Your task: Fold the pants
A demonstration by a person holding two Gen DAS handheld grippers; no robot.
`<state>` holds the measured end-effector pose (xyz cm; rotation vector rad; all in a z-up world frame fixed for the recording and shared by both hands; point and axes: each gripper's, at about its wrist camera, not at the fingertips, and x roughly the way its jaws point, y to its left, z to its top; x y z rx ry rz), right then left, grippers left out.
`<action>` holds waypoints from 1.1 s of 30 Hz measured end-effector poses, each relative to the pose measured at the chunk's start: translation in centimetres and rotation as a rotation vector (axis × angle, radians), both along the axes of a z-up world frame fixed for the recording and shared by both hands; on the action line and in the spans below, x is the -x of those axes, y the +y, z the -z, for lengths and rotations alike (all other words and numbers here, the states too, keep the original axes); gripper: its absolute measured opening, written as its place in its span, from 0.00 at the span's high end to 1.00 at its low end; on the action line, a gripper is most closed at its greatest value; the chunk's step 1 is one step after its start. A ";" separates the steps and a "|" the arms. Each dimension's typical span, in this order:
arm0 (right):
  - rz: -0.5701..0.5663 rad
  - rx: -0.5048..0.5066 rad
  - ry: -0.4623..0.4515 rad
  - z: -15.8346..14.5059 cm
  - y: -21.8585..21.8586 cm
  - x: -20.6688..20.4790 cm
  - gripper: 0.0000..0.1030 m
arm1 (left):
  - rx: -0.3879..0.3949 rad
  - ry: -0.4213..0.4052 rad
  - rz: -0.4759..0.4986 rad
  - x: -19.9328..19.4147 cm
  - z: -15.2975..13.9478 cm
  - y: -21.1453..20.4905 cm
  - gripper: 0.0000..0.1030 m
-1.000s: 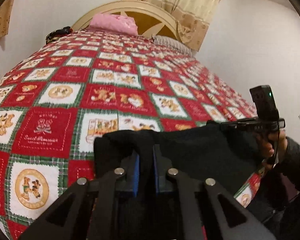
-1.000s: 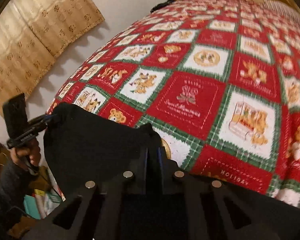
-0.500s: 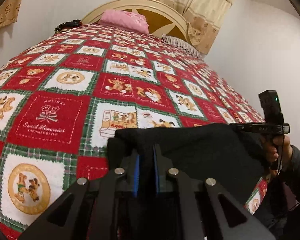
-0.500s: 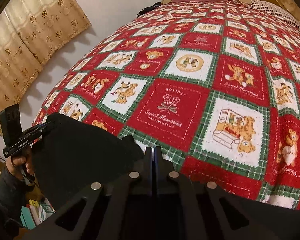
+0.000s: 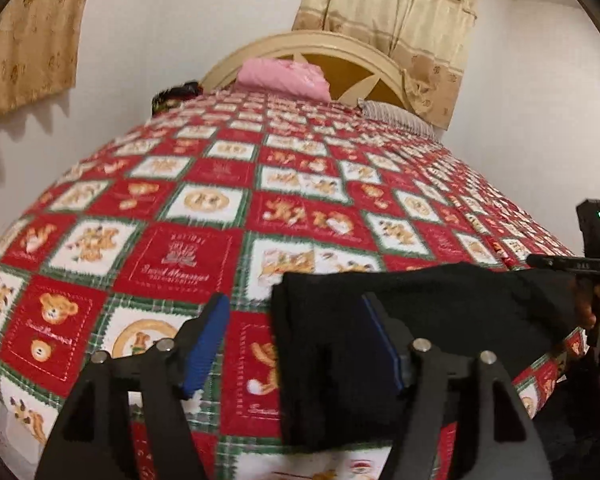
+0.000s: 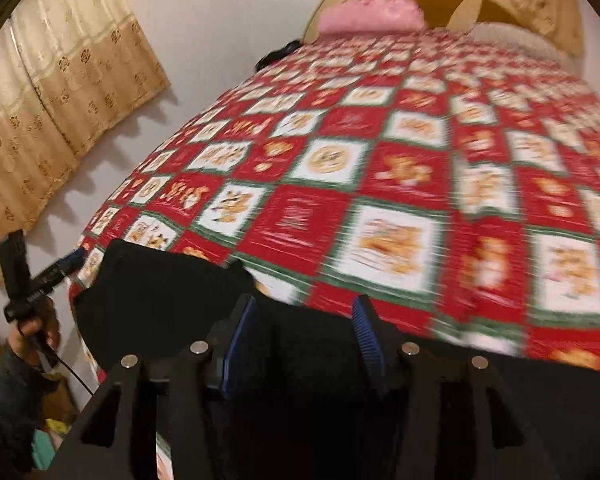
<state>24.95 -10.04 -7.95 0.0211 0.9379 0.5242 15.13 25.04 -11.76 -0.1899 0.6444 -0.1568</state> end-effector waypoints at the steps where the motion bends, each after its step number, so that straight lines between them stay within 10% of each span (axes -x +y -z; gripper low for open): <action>1: 0.018 0.012 -0.009 -0.3 -1.2 0.5 0.49 | 0.008 -0.014 0.017 0.1 -0.5 -0.7 0.33; 17: 0.895 -0.074 -0.031 -6.2 -33.5 17.1 0.46 | -0.024 0.044 0.616 -2.7 0.0 -24.4 0.28; 31: 1.125 -0.218 0.011 -3.7 -40.2 14.4 0.47 | 0.018 0.146 0.473 -3.7 3.2 -21.4 0.27; 33: 1.132 -0.227 0.026 -3.4 -40.4 13.9 0.79 | 0.021 0.148 0.463 -3.9 3.3 -21.6 0.27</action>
